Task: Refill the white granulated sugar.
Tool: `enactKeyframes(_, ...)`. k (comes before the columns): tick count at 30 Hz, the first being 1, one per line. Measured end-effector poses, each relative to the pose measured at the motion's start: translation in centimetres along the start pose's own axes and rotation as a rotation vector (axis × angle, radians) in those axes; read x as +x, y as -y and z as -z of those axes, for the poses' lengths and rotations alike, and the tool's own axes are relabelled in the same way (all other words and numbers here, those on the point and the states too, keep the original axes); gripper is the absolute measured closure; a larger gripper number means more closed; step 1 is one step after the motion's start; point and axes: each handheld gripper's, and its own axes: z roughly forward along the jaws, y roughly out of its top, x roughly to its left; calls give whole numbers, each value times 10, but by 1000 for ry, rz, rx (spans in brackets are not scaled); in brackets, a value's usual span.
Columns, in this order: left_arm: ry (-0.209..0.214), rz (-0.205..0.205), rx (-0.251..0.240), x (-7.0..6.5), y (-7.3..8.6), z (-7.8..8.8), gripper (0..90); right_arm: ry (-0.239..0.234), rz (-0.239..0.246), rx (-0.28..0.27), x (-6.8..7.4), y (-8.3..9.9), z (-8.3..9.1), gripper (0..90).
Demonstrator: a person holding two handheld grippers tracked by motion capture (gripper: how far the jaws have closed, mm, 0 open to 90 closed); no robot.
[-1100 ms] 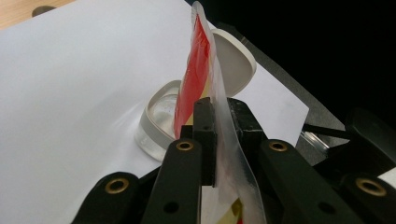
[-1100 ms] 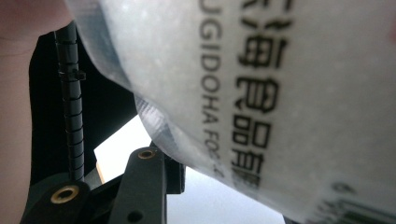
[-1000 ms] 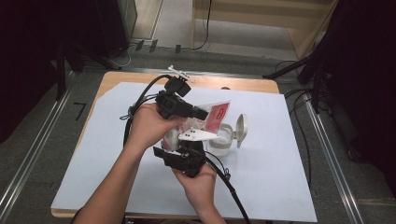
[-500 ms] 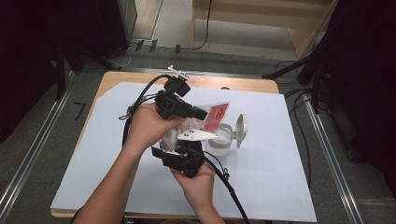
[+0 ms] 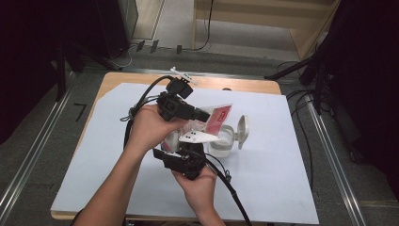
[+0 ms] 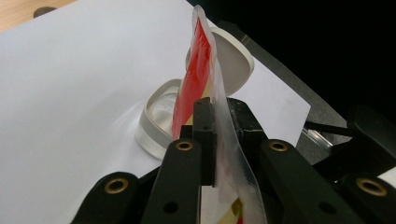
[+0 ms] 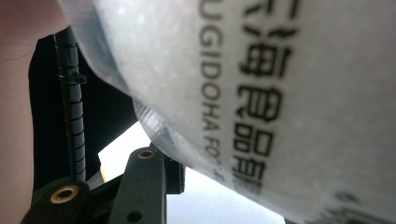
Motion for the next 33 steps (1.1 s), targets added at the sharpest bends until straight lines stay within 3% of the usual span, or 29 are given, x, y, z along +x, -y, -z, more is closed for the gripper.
enactKeyframes(33,15,6,4,1,0,-4,837,7,-2,-8,-1,3,1,634)
